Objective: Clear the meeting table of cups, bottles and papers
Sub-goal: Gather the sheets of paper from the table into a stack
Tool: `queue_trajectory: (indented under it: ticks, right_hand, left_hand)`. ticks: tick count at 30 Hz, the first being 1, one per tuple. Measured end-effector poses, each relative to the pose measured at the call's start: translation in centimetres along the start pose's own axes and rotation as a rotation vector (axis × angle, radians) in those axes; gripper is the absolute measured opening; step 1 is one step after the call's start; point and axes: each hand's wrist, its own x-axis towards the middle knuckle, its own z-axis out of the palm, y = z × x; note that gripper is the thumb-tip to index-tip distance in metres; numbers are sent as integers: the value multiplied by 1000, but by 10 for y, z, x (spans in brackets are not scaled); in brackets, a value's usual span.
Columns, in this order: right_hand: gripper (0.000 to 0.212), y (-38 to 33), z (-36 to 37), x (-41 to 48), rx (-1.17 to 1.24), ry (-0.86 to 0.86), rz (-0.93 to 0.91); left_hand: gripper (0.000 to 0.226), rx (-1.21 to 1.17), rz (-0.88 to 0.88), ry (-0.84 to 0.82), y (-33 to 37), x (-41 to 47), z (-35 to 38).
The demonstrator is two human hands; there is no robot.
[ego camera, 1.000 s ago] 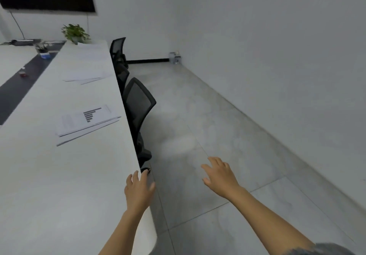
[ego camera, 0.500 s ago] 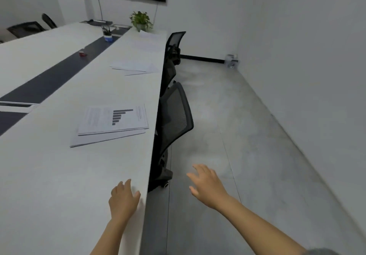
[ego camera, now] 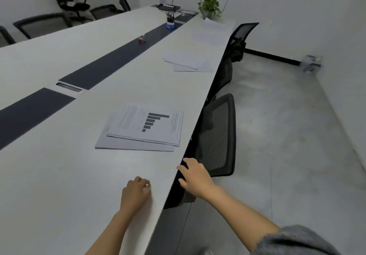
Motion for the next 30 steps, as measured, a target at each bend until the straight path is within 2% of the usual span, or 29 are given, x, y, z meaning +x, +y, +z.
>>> queue_trajectory:
  ticks: [2, 4, 6, 8, 11, 13, 18, 21, 23, 26, 28, 30]
  right_hand:
    - [51, 9, -5, 30, -12, -53, -32]
    - [54, 20, -4, 61, -30, -86, -71]
    - [55, 32, -3, 92, -57, -125, -99]
    - [55, 47, -3, 124, -67, -167, -131]
    - [59, 60, 1, 162, -97, -220, -195]
    - [60, 64, 6, 182, -129, -232, -230]
    - [53, 55, 21, 197, -168, -237, -254]
    - [50, 45, 23, 182, -218, -225, -349]
    - [43, 37, 22, 168, -215, -244, -456]
    - [38, 27, 20, 153, -205, -298, -620]
    - [39, 29, 16, 159, -112, -273, -591]
    - [43, 44, 11, 176, 38, -164, -407]
  left_hand:
    - [30, -112, -100, 45, -1, 12, -3]
    - [36, -72, -198, 113, -1, 20, -3]
    - [49, 15, -292, 122, 2, 23, -3]
    - [60, -1, -351, 133, 5, 27, 3]
    - [96, -35, -383, 171, 4, 28, 12]
    - [103, -56, -426, 158, 1, 32, 11]
    - [103, -181, -526, 96, 4, 39, 1]
    - [88, -285, -584, 118, 13, 40, -9]
    - [79, -437, -650, 186, 16, 42, -15]
    - [71, -785, -704, 328, 22, 43, -23]
    - [61, -923, -719, 387, 26, 40, -25]
    - [58, -946, -753, 421, 26, 36, -25]
